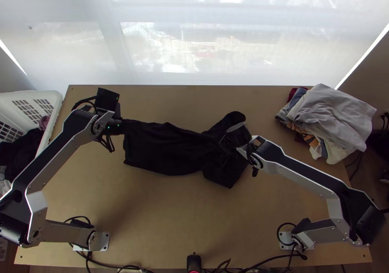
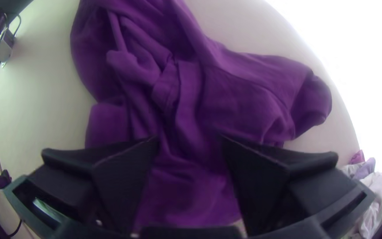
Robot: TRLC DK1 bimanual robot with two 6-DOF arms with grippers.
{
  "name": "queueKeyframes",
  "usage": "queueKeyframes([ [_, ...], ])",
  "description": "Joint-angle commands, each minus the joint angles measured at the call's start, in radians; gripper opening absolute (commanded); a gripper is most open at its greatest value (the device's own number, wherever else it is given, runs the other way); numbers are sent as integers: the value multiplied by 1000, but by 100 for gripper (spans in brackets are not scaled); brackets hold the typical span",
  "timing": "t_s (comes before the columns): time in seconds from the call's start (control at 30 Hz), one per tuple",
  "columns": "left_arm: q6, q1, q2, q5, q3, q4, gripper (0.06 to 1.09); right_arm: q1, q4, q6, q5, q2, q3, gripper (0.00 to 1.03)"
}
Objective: Fold the t-shirt
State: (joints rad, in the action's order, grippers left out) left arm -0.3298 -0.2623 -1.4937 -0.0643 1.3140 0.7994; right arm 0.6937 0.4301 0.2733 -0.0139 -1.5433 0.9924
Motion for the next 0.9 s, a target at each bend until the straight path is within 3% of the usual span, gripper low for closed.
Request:
queueKeyframes([
  [0.0,3,1,7,1,-10,0,9,3,32,29,6,29,-49,94],
  [0.23,0,0,-5,4,-7,-5,9,0,32,38,15,-5,35,92],
  [0.57,2,6,-10,4,-12,-3,9,26,1,30,23,-112,114,52],
  [0.8,3,11,-10,4,-22,-3,9,26,-27,38,28,-186,146,3],
  [0.87,5,17,-10,4,-22,-3,9,21,-27,38,28,-196,146,3],
])
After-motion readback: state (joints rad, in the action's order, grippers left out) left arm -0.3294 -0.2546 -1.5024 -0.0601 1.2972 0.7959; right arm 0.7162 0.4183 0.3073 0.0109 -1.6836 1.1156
